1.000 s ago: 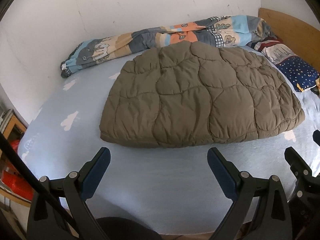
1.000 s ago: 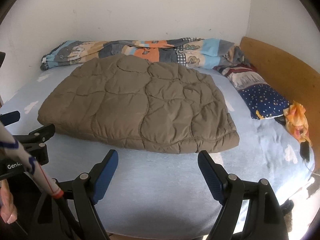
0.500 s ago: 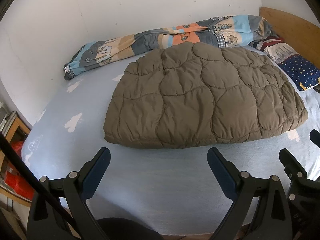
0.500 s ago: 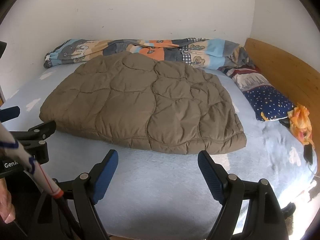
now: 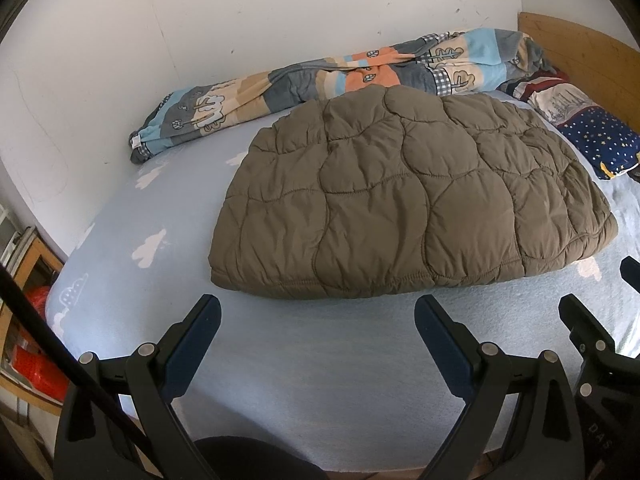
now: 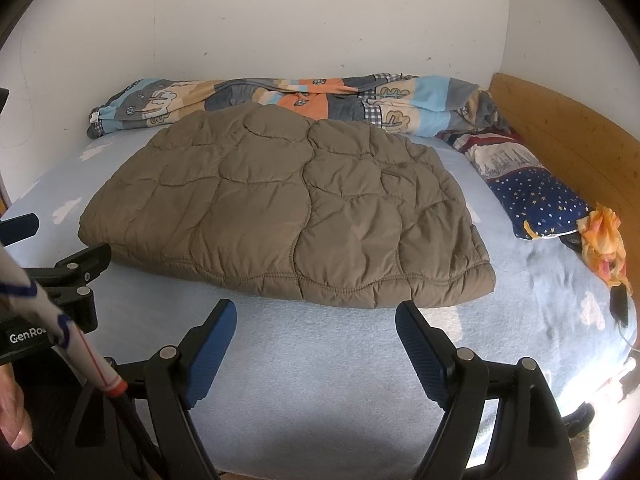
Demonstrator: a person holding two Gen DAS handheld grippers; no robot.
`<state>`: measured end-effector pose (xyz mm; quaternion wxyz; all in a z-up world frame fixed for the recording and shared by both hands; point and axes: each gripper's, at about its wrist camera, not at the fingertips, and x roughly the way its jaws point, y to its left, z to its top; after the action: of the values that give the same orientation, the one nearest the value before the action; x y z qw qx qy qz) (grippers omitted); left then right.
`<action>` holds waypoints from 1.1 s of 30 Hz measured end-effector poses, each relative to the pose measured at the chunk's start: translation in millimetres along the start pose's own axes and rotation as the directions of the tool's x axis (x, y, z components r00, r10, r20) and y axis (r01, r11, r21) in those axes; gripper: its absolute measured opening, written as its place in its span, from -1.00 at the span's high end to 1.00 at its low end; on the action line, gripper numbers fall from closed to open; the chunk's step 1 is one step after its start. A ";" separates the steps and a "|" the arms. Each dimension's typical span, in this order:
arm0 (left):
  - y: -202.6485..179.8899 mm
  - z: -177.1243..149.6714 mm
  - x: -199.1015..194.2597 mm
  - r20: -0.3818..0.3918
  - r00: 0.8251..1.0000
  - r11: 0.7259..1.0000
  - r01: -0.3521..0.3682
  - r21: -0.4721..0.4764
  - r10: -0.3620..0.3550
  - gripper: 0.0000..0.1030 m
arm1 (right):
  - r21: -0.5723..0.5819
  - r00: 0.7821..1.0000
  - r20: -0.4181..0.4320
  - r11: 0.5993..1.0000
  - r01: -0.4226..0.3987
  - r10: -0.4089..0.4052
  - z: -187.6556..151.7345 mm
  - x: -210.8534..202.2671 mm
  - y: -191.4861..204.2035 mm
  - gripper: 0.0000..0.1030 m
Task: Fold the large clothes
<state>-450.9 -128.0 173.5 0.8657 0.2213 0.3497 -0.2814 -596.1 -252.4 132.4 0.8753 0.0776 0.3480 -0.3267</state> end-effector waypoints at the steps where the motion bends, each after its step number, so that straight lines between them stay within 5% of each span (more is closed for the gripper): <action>1: 0.6 -0.1 -0.1 0.000 1.000 1.000 0.001 0.002 -0.001 -0.88 | 0.000 1.000 0.000 1.000 -0.001 0.001 0.0 0.0 -0.2 -0.66; 29: 4.0 0.9 -1.5 0.012 1.000 1.000 0.001 -0.001 -0.001 -0.88 | 0.007 1.000 0.016 1.000 0.007 -0.007 -1.4 -4.0 -1.6 -0.66; 33: 7.0 1.6 -9.7 0.046 0.999 0.999 0.023 -0.022 -0.022 -0.88 | 0.034 0.992 0.124 0.999 -0.005 0.000 2.9 -26.8 -4.9 -0.66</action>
<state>-451.4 -120.5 183.0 0.8728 0.2009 0.3355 -0.2921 -612.1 -243.4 152.7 0.8942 0.0724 0.2874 -0.3356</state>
